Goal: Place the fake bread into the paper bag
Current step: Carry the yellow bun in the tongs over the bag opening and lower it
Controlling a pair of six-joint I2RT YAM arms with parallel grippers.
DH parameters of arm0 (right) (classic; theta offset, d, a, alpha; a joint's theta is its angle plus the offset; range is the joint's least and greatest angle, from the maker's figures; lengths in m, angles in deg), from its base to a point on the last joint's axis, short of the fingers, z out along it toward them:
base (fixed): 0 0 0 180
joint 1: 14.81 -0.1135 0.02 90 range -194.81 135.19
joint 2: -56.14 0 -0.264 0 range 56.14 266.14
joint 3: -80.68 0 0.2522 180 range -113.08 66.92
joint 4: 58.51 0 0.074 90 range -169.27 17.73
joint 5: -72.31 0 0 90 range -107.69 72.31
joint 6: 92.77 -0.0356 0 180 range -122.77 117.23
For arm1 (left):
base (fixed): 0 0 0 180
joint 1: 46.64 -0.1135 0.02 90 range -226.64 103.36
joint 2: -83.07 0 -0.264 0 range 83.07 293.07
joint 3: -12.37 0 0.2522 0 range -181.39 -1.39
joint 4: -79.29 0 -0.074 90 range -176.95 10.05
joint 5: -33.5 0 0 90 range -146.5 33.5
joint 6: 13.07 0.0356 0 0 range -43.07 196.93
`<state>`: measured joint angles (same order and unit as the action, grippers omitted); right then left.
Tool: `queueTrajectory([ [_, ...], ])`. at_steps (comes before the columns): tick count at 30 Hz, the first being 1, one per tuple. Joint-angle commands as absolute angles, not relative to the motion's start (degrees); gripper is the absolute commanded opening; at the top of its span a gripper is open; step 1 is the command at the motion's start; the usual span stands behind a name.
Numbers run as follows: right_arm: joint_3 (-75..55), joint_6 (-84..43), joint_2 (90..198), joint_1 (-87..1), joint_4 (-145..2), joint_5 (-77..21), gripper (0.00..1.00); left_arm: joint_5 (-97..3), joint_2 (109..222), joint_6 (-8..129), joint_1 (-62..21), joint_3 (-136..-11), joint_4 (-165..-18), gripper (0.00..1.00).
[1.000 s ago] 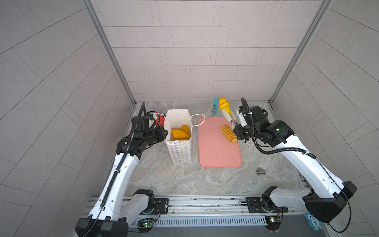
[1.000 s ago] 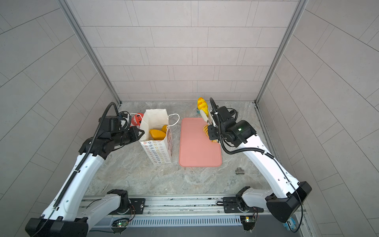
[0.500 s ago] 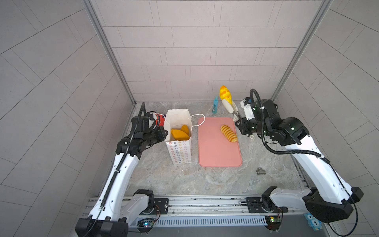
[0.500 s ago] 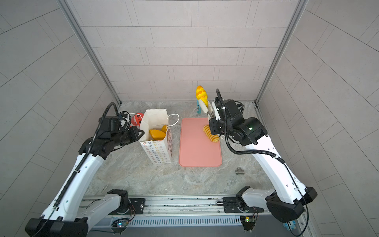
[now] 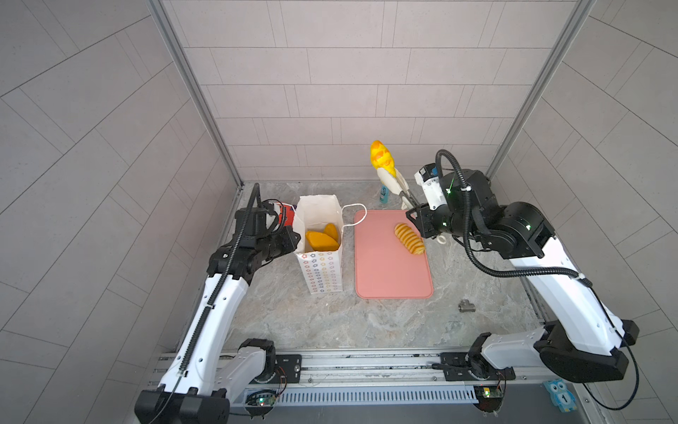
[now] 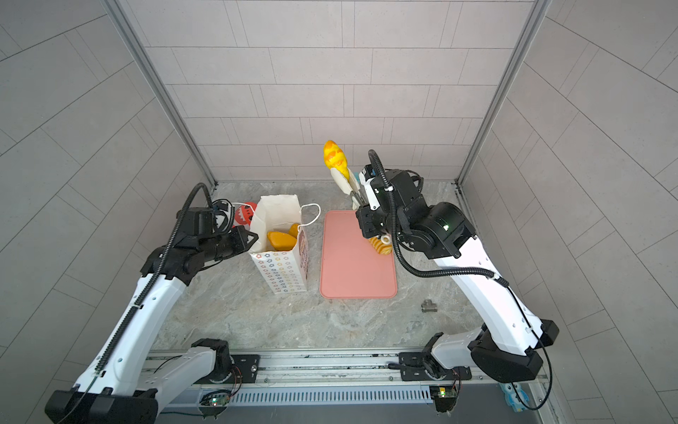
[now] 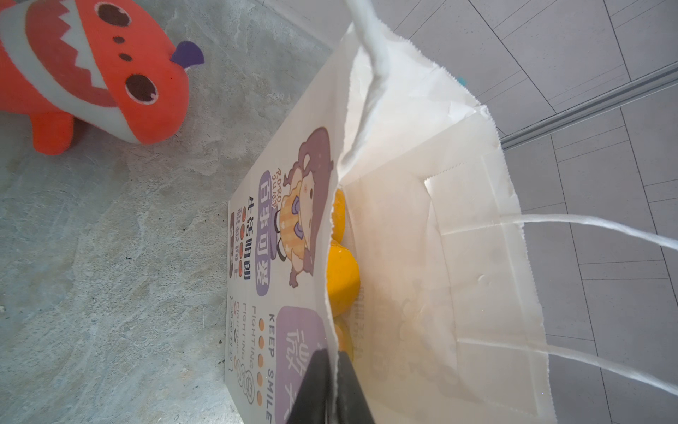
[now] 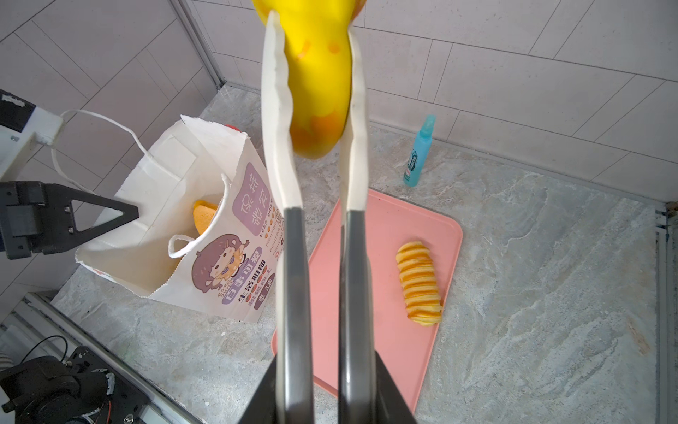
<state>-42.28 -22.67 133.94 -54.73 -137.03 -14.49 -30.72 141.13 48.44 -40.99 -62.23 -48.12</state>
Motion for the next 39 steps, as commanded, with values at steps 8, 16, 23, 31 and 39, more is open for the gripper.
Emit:
queueTrajectory([
  [8,-48.7,-22.0,137.5,-61.5,-137.3,-11.1,0.31,-30.7,140.5,48.8,-41.1,-64.0,-48.0,0.11],
  [16,-53.6,-20.8,141.7,-67.6,-139.4,-8.0,0.31,-30.8,140.1,48.8,-41.1,-63.9,-47.8,0.11],
  [23,-58.7,-19.6,145.6,-71.8,-142.5,-5.5,0.32,-30.9,140.1,48.8,-41.2,-64.1,-47.7,0.11],
  [31,-58.8,-19.8,148.8,-74.5,-143.1,-4.4,0.33,-30.8,140.1,48.8,-41.1,-64.2,-47.7,0.11],
  [39,-56.1,-20.1,150.3,-74.7,-142.4,-4.4,0.35,-30.8,140.0,48.8,-41.2,-64.2,-47.6,0.11],
])
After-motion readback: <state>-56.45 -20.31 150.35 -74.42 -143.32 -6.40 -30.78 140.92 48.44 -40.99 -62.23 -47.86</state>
